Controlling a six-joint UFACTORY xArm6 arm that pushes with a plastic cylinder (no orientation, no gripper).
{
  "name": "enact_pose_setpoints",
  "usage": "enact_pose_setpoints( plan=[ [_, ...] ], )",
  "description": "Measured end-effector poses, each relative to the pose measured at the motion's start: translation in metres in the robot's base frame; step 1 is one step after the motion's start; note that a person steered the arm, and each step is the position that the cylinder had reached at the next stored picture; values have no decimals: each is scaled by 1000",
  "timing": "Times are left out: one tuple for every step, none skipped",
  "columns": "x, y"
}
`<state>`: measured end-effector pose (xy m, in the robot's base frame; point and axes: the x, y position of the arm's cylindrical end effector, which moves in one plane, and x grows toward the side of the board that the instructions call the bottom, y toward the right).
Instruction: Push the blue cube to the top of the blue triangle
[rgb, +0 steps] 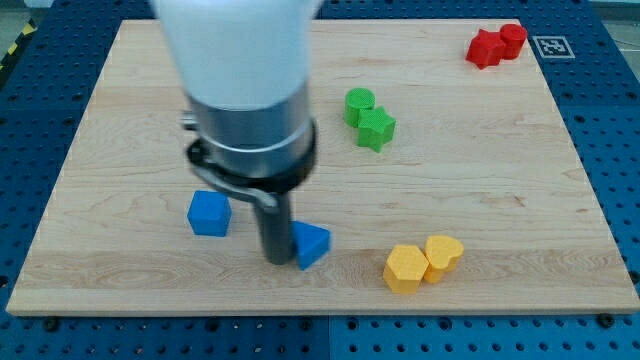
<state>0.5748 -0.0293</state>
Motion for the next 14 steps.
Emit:
enact_pose_setpoints(
  plan=[
    [5, 46],
    [17, 65],
    [41, 14],
    [32, -64],
    [-20, -110],
    [-55, -107],
    [-56, -86],
    [-58, -125],
    [-97, -170],
    [-124, -156],
    [-94, -93],
    [-55, -26],
    [-33, 22],
    [-35, 13]
  ],
)
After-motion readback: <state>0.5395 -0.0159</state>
